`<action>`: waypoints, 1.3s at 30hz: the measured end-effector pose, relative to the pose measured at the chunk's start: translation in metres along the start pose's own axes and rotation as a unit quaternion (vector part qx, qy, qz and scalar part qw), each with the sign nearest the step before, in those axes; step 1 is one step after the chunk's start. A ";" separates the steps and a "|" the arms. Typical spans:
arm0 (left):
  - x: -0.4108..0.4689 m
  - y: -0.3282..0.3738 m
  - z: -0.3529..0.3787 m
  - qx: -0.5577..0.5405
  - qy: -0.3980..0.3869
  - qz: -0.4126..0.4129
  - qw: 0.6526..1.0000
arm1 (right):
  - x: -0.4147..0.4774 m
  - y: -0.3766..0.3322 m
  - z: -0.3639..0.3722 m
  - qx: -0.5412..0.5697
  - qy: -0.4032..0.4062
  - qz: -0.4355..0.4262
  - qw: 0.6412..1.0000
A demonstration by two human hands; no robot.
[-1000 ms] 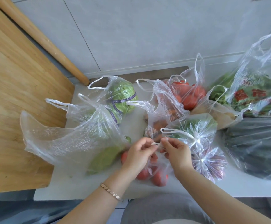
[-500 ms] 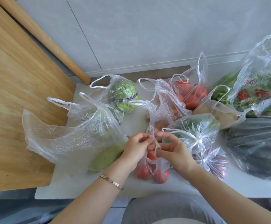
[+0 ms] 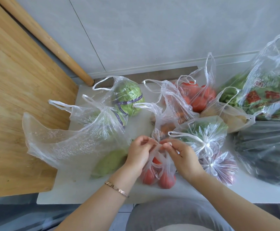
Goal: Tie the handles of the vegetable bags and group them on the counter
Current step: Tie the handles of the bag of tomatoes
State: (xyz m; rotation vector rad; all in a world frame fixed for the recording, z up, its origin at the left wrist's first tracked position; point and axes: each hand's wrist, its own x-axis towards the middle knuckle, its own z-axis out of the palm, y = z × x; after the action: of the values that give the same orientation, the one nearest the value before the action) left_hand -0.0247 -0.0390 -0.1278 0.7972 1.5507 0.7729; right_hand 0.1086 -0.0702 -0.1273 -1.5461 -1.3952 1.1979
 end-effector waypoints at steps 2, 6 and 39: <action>0.006 -0.010 -0.011 0.141 0.059 0.091 0.984 | -0.005 0.008 -0.003 -0.040 0.024 -0.029 0.998; 0.023 -0.037 -0.055 0.288 0.114 0.084 0.947 | -0.020 0.041 -0.015 -0.185 -0.050 -0.015 0.981; -0.018 -0.003 -0.015 0.118 -0.071 0.099 0.985 | -0.008 0.013 0.032 0.073 -0.123 0.137 0.980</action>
State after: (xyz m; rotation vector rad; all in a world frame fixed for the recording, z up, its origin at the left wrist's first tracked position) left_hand -0.0380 -0.0570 -0.1190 1.1705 1.4641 0.6658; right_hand 0.0826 -0.0820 -0.1485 -1.5618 -1.2382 1.6701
